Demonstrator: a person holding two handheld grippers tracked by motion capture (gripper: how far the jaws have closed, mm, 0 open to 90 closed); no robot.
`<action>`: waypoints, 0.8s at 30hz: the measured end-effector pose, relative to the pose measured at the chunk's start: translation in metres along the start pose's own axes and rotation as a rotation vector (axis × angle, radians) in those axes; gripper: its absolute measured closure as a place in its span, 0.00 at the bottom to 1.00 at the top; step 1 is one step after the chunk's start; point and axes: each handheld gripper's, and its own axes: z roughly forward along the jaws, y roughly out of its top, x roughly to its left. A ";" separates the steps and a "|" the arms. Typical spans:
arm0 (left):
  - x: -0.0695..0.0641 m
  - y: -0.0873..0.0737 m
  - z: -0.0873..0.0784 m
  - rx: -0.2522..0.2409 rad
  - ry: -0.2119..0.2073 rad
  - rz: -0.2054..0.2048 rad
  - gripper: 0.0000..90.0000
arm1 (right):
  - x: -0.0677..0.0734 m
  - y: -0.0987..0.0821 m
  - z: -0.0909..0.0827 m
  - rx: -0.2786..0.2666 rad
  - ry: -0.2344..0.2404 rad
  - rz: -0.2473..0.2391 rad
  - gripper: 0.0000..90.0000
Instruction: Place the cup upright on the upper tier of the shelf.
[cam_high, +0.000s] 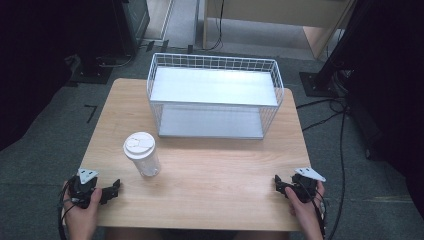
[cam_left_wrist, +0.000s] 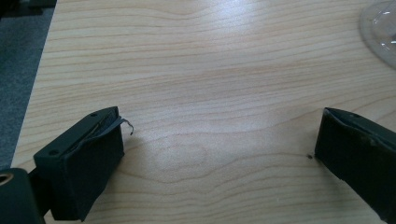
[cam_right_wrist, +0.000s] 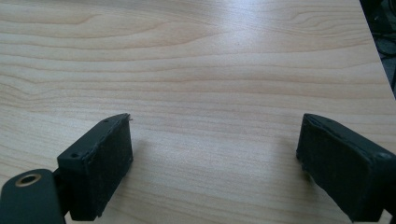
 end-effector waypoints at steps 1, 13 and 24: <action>0.000 0.000 0.000 0.000 0.000 0.000 0.02 | 0.000 0.000 0.000 0.000 0.001 0.000 0.12; -0.006 0.000 -0.006 -0.050 -0.022 -0.013 0.02 | 0.000 0.000 0.000 -0.002 0.000 -0.004 0.12; -0.026 0.011 -0.025 -0.140 -0.083 -0.002 0.02 | 0.000 0.000 0.000 -0.002 0.000 -0.004 0.12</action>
